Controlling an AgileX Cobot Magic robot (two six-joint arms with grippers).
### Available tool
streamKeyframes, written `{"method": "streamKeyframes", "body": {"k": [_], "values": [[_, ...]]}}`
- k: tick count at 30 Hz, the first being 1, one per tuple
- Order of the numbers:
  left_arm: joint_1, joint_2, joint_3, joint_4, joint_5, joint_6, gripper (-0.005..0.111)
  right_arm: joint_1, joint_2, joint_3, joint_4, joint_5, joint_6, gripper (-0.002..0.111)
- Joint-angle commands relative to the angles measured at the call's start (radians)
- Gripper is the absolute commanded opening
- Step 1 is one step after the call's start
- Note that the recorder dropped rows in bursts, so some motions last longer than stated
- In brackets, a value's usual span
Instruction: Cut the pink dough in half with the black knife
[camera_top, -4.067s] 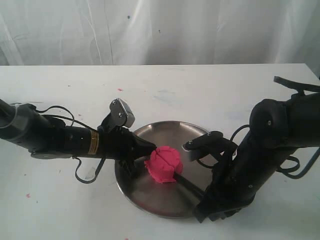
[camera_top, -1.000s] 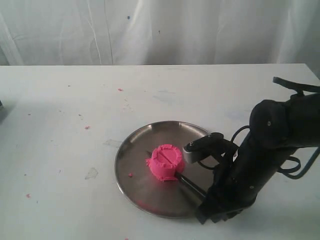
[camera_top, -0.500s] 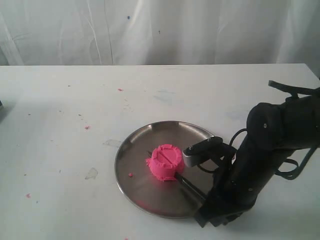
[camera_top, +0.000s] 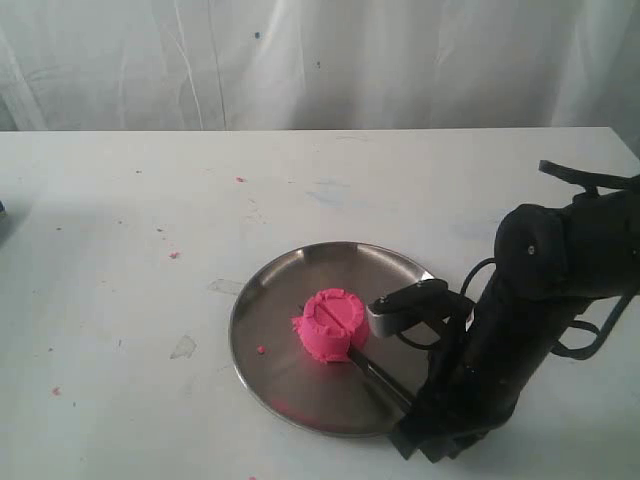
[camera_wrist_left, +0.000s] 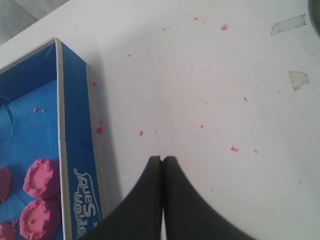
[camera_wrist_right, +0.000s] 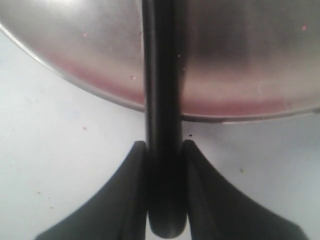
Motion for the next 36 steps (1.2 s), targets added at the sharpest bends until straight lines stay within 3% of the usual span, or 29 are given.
{"method": "streamKeyframes", "body": {"k": [1, 36], "values": [[-0.002, -0.007, -0.001, -0.009, 0.009, 0.003, 0.0, 0.0, 0.002, -0.003, 0.003, 0.021, -0.011, 0.0], [-0.002, -0.007, -0.001, -0.036, 0.014, 0.003, 0.0, 0.0, 0.0, -0.027, 0.062, 0.163, -0.057, 0.0]]}}
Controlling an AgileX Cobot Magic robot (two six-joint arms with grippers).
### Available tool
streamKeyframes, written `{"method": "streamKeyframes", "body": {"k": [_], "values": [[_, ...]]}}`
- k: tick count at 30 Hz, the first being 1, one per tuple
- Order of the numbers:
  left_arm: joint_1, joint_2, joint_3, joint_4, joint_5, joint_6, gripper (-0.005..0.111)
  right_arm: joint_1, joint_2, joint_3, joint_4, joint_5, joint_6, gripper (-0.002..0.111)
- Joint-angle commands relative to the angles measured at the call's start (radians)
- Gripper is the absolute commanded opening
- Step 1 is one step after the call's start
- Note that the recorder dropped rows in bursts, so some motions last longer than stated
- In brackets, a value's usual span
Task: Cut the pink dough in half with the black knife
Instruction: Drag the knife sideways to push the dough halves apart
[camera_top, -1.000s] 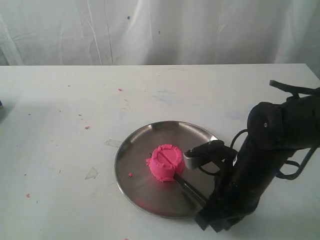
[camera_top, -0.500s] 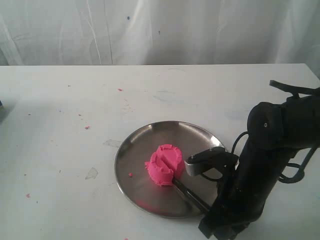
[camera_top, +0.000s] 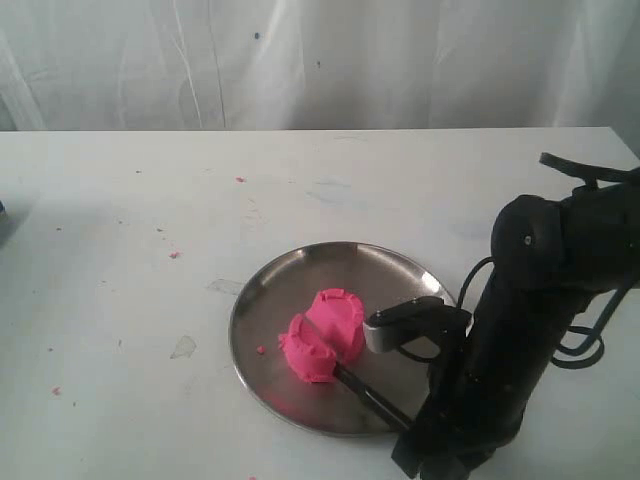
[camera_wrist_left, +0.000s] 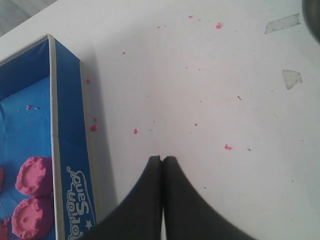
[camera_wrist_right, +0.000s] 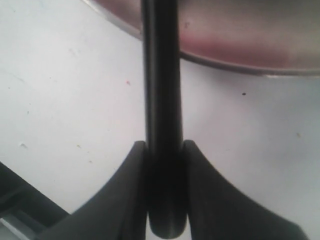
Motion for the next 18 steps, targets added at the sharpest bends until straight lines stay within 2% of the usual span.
{"method": "streamKeyframes", "body": {"k": [1, 11, 18], "values": [[-0.002, -0.007, -0.001, -0.012, 0.009, -0.002, 0.0, 0.0, -0.002, -0.007, 0.01, -0.008, -0.018, 0.0], [-0.002, -0.007, -0.001, -0.012, 0.011, -0.002, 0.0, 0.0, -0.002, -0.007, -0.006, -0.067, 0.008, 0.0], [-0.002, -0.007, -0.001, -0.012, 0.028, -0.002, 0.0, 0.0, -0.002, -0.007, -0.1, -0.104, 0.099, 0.0]]}}
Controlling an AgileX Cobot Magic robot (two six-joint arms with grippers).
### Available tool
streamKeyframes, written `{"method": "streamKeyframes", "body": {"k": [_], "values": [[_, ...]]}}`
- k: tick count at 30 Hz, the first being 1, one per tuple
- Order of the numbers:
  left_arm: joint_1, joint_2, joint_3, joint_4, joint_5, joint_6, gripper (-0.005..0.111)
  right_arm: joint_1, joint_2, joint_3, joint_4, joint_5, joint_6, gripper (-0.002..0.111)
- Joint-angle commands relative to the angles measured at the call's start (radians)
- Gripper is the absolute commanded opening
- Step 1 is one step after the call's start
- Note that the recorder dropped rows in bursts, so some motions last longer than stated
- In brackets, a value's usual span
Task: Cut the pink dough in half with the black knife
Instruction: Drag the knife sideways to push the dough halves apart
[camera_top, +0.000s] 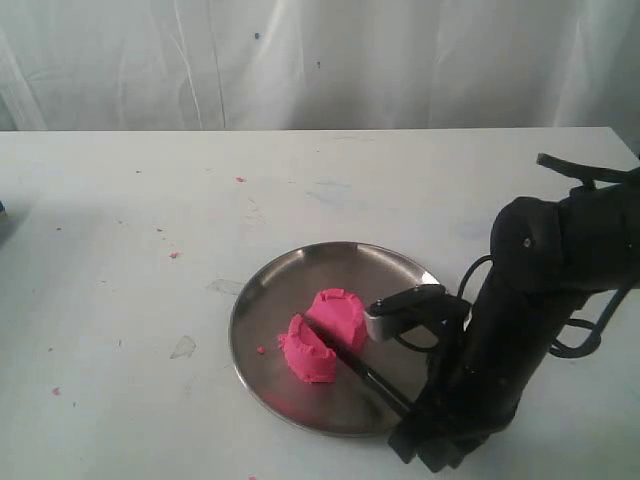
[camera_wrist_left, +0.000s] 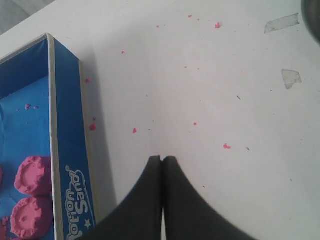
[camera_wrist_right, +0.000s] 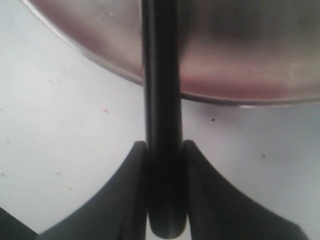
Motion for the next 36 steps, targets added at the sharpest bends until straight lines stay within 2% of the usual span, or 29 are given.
{"method": "streamKeyframes", "body": {"k": [1, 14, 36], "values": [[-0.002, -0.007, -0.001, -0.01, 0.03, -0.002, 0.0, 0.0, -0.002, -0.007, -0.084, -0.025, 0.08, 0.0], [-0.002, -0.007, -0.001, -0.01, 0.033, -0.005, 0.0, 0.0, -0.002, -0.007, -0.185, -0.059, 0.195, 0.0], [-0.002, -0.007, -0.001, -0.01, 0.033, -0.001, 0.0, 0.0, -0.044, -0.033, -0.143, -0.056, 0.178, 0.0]]}}
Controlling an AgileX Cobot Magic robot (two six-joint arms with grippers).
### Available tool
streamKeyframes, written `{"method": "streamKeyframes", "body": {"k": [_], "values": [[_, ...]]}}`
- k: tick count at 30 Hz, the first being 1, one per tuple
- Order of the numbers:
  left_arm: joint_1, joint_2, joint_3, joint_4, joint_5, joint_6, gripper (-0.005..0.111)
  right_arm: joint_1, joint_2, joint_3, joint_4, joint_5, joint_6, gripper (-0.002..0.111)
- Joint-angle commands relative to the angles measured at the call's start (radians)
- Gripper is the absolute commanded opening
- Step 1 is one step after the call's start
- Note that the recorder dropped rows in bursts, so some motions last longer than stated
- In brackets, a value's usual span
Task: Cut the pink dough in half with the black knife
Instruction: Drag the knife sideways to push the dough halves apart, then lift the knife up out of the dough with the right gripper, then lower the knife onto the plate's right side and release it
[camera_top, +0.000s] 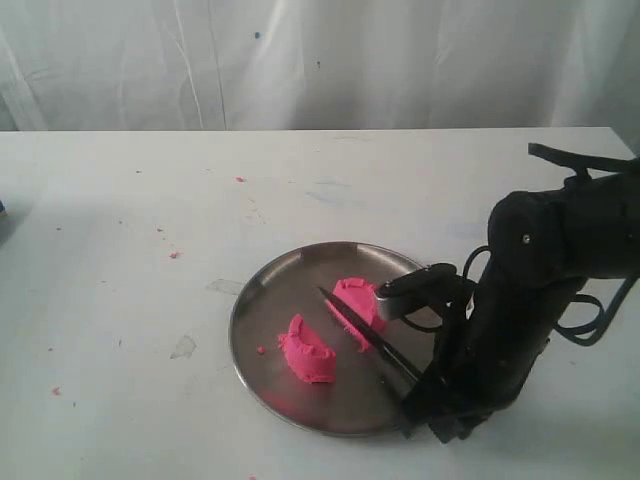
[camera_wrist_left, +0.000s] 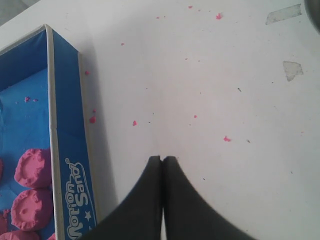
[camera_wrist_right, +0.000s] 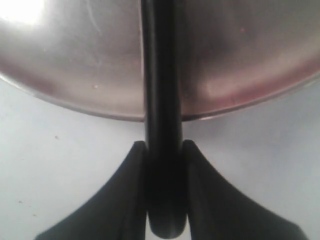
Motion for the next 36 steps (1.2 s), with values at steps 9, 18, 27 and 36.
{"method": "streamKeyframes", "body": {"k": [9, 18, 27, 36], "values": [[-0.002, -0.007, -0.001, -0.019, 0.009, -0.005, 0.0, 0.0, -0.219, -0.006, 0.002, -0.042, -0.005, 0.0], [-0.002, -0.007, -0.001, -0.192, -0.045, 0.012, 0.0, -0.003, -0.336, -0.006, -0.185, -0.267, 0.125, 0.0], [-0.002, -0.007, 0.005, -0.356, -0.083, 0.336, 0.0, -0.092, -0.107, -0.062, -0.195, -0.192, 0.164, 0.0], [-0.002, -0.007, 0.163, -0.359, -0.259, 0.336, 0.0, -0.1, 0.053, -0.111, -0.123, -0.134, 0.124, 0.0]]}}
